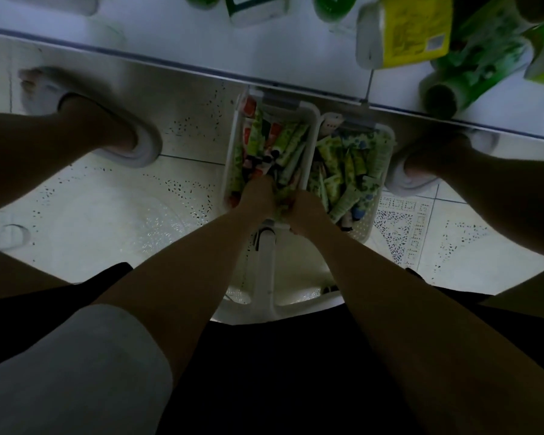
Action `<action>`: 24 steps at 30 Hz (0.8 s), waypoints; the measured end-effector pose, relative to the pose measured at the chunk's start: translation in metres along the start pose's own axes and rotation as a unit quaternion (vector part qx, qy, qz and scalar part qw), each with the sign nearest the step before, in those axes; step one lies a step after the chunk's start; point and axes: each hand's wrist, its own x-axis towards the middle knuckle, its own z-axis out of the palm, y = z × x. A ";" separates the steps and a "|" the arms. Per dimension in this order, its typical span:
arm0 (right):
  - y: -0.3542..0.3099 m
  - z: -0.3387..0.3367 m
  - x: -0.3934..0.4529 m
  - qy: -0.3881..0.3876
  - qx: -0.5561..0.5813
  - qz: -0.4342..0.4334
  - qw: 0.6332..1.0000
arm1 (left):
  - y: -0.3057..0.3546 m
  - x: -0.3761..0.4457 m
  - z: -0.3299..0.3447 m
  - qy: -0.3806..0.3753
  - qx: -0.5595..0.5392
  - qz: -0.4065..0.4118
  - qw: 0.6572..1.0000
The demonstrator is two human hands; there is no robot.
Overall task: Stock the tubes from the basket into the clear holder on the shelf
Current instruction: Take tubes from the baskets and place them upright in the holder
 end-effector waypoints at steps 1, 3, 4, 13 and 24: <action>-0.001 0.000 -0.001 0.004 -0.001 -0.004 1.000 | 0.002 0.000 0.001 -0.015 0.006 0.004 1.000; -0.001 0.001 -0.002 0.015 -0.012 -0.011 1.000 | 0.001 0.000 0.005 -0.019 0.010 0.025 0.999; 0.001 0.001 -0.002 0.025 -0.021 -0.016 0.999 | 0.001 0.001 0.003 -0.021 0.006 0.035 0.999; -0.017 -0.016 0.011 -0.033 0.078 0.022 0.996 | -0.019 -0.002 -0.032 0.083 -0.128 0.067 0.986; -0.026 -0.020 0.003 0.099 0.052 -0.083 0.990 | -0.034 -0.019 -0.058 0.148 -0.239 0.057 0.958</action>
